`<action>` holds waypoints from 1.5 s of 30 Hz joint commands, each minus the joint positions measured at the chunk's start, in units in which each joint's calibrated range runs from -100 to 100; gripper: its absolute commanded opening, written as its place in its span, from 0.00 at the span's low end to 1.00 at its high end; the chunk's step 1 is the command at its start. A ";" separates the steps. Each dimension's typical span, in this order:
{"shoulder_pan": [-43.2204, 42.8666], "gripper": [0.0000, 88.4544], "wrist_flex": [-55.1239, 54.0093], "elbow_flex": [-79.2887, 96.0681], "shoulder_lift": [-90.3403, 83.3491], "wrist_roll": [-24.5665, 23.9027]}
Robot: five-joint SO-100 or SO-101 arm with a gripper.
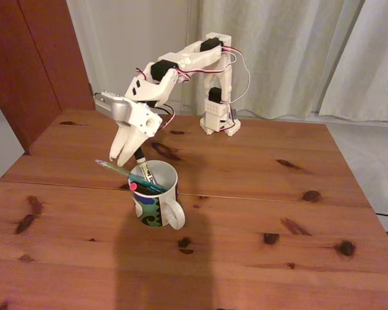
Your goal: Clean up the desk and place the pens and markers into the cup
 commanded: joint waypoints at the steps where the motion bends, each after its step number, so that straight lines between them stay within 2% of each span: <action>1: -0.33 0.19 1.38 0.49 -7.19 0.02; 10: -0.98 0.19 24.35 5.36 -25.80 0.44; 14: -3.87 0.19 35.36 9.69 -34.25 0.55; 21: -8.37 0.19 49.21 27.18 -50.88 5.05; 26: -13.60 0.16 48.95 43.41 -61.97 5.73; 30: -18.11 0.00 48.95 53.51 -69.66 5.47; 36: -24.30 0.01 48.78 66.76 -80.17 5.68; 45: -31.13 0.01 37.08 80.83 -89.27 5.26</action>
